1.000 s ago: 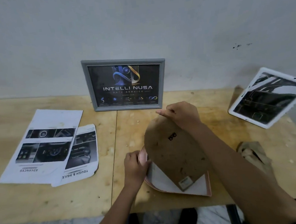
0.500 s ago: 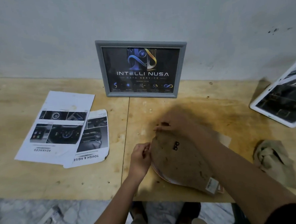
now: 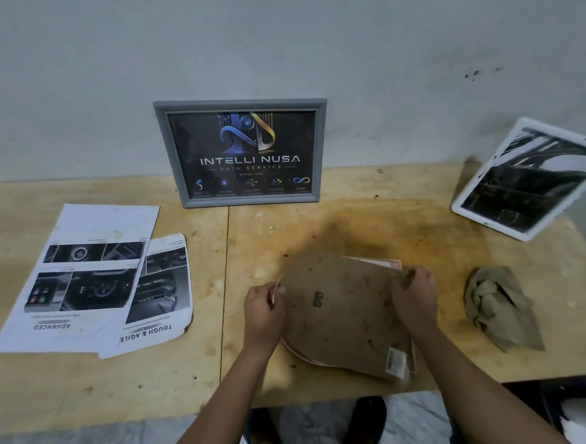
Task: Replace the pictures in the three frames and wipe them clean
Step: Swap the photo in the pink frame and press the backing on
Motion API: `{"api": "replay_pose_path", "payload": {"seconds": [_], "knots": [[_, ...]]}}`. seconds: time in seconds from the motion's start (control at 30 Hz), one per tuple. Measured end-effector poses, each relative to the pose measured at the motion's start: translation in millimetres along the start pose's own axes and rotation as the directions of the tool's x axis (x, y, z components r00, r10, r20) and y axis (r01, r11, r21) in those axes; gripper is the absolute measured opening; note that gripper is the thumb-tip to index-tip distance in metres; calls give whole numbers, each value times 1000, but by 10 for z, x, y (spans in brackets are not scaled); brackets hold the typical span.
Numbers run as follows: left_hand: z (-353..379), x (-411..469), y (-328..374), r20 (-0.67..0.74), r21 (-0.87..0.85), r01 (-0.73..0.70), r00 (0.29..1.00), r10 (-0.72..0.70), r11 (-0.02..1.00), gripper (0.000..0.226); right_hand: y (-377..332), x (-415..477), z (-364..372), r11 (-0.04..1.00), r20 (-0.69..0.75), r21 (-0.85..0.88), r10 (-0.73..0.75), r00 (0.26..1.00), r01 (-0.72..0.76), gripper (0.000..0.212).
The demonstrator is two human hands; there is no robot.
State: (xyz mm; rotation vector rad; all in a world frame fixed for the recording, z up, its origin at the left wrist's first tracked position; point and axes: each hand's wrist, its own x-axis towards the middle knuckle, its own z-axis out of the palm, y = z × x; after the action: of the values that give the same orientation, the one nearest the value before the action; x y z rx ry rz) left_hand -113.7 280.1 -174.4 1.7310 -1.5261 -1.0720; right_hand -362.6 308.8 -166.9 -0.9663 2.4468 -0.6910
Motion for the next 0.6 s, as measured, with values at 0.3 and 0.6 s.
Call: {"api": "replay_pose_path", "payload": {"seconds": [0.3,0.6], "knots": [[80,86,-32,32,85,-5,999,2,996,36,48,-123,48,980,32,166,109,994,-113,39],[85,-18,2,-38,103,33,999,-29,994,29,33,1,91,987,114,105,109,987,-121,48]]}}
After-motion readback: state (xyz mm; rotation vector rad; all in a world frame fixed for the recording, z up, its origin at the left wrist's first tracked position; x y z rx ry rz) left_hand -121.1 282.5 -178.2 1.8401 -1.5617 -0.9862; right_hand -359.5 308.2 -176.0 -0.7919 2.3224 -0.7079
